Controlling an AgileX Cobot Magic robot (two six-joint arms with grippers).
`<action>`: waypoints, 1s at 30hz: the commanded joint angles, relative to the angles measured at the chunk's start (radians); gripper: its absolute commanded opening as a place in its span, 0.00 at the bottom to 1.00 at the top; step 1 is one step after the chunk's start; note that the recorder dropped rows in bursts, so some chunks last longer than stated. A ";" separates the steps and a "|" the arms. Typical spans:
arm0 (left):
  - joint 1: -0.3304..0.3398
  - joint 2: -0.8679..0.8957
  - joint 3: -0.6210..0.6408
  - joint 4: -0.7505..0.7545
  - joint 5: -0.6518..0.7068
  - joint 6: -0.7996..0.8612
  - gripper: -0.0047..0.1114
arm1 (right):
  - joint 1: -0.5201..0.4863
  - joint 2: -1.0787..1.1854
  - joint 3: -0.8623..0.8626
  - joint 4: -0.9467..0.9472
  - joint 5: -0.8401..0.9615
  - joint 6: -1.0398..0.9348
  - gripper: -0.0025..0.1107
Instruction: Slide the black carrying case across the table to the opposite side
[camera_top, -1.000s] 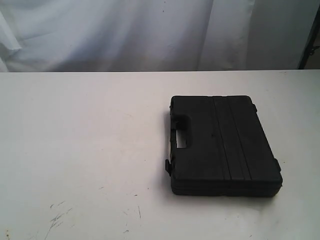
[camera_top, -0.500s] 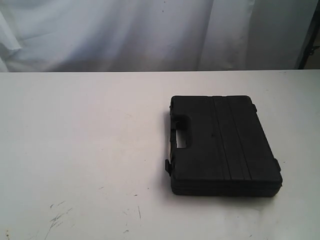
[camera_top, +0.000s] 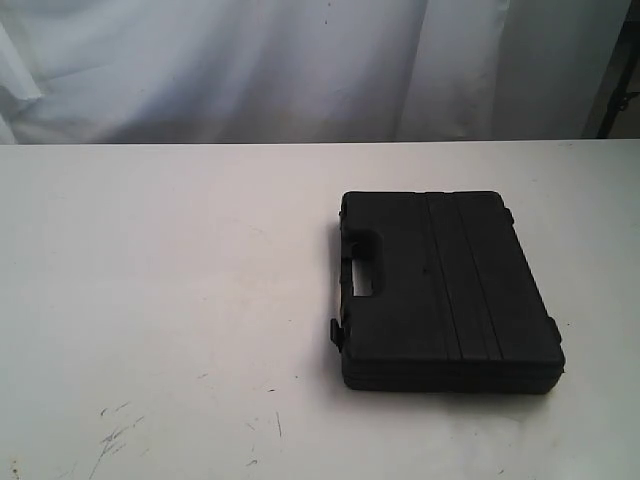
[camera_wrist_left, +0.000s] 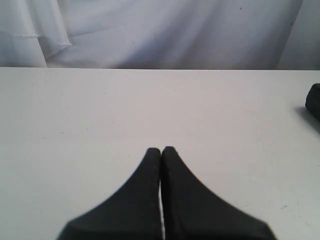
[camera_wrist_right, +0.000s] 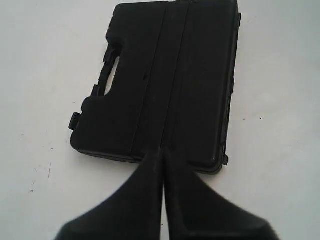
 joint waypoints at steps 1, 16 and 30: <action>0.001 -0.005 0.005 0.001 -0.006 0.000 0.04 | -0.009 0.023 -0.013 0.035 -0.031 -0.006 0.02; 0.001 -0.005 0.005 0.001 -0.006 -0.003 0.04 | 0.143 0.218 -0.206 -0.013 -0.032 0.149 0.02; 0.001 -0.005 0.005 0.001 -0.006 0.000 0.04 | 0.388 0.574 -0.405 -0.181 -0.030 0.405 0.02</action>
